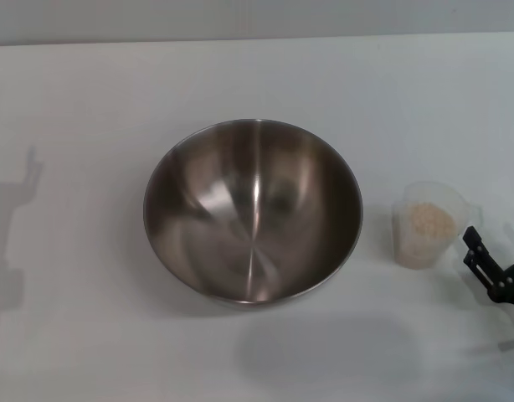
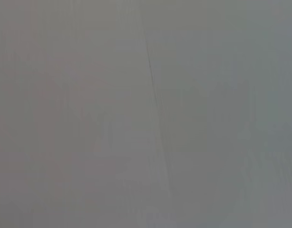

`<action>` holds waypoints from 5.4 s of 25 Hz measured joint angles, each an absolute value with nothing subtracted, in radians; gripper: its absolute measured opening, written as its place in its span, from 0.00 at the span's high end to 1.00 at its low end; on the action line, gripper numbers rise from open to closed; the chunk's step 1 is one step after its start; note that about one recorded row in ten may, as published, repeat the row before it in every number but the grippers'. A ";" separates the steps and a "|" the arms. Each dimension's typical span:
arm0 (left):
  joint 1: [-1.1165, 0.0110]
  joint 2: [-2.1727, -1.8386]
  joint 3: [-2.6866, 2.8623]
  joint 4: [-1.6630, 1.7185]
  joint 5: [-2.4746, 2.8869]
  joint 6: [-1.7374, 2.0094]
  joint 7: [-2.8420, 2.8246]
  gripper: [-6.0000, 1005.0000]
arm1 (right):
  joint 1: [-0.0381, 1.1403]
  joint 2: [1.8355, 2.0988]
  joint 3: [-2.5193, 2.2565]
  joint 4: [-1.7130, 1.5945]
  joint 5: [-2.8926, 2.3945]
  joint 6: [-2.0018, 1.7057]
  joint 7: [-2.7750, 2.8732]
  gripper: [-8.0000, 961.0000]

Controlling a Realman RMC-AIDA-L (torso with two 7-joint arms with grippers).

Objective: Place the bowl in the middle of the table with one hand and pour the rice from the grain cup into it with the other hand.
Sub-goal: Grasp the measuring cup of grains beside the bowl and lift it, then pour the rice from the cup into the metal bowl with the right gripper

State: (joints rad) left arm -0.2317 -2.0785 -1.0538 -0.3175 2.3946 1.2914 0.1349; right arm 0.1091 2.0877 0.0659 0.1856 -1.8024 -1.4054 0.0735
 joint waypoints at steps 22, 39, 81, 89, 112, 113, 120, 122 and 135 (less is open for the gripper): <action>-0.221 -2.079 -1.052 -0.314 2.395 1.292 0.135 0.18 | 0.148 2.086 0.072 0.186 -1.795 -1.378 0.074 0.18; -0.227 -2.079 -1.052 -0.310 2.396 1.286 0.135 0.18 | 0.154 2.086 0.066 0.198 -1.801 -1.377 0.074 0.18; -0.225 -2.079 -1.038 -0.299 2.395 1.263 0.135 0.18 | 0.155 2.086 0.064 0.207 -1.802 -1.403 0.074 0.57; -0.226 -2.079 -1.036 -0.299 2.395 1.260 0.135 0.18 | 0.156 2.086 0.064 0.207 -1.802 -1.396 0.074 0.70; -0.226 -2.078 -1.035 -0.303 2.395 1.254 0.135 0.18 | 0.118 2.087 0.099 0.202 -1.792 -1.540 0.070 0.98; -0.226 -2.078 -1.032 -0.304 2.395 1.254 0.135 0.18 | 0.112 2.086 0.105 0.200 -1.792 -1.569 0.070 0.98; -0.223 -2.078 -1.023 -0.307 2.394 1.255 0.135 0.18 | 0.130 2.084 0.136 0.177 -1.791 -1.735 0.023 0.98; -0.223 -2.078 -1.023 -0.308 2.394 1.256 0.135 0.18 | 0.158 2.083 0.136 0.176 -1.791 -1.767 -0.020 0.98; -0.219 -2.078 -1.008 -0.316 2.394 1.264 0.135 0.18 | 0.387 2.083 0.092 0.175 -1.803 -1.751 -0.273 0.98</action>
